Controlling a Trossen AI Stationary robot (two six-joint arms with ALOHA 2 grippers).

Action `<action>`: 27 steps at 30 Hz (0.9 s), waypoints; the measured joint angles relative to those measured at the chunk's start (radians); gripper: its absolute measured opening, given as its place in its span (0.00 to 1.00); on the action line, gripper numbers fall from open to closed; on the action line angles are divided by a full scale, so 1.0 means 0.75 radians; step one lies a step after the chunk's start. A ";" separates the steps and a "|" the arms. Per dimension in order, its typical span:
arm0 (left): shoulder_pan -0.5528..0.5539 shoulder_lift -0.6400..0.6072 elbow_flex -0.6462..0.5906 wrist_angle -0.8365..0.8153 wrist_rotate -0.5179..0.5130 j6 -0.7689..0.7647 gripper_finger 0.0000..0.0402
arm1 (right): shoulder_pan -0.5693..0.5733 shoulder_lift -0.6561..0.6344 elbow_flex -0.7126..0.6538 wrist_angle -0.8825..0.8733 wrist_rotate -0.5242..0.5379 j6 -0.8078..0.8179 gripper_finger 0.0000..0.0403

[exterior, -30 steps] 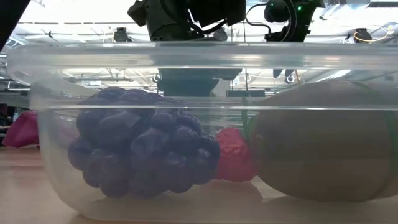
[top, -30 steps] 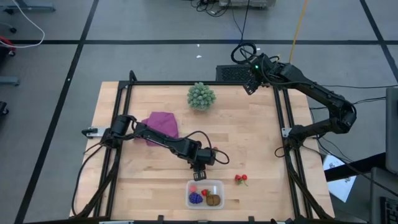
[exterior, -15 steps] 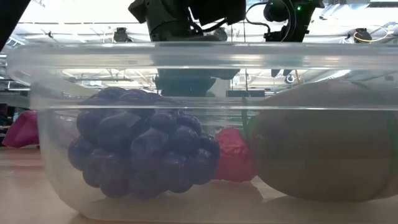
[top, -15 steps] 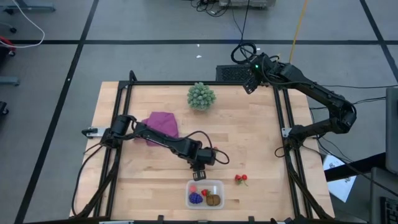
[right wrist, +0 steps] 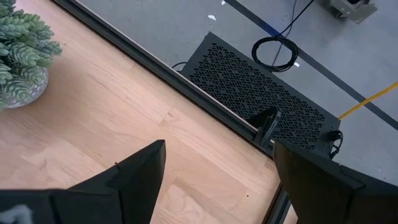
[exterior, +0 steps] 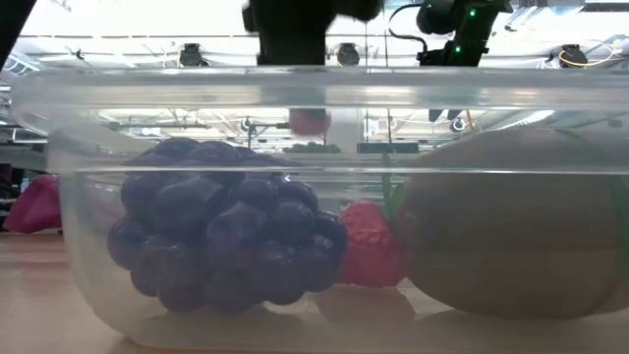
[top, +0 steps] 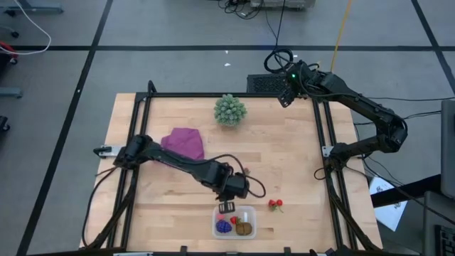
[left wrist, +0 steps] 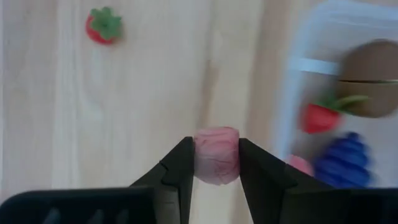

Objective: Pick and placing Produce into tupperware
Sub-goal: Put the pink peach into the transparent container

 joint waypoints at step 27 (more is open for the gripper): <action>-0.231 -0.001 -0.197 0.525 0.074 -0.422 0.27 | 0.000 0.000 0.000 -0.054 0.000 0.052 0.72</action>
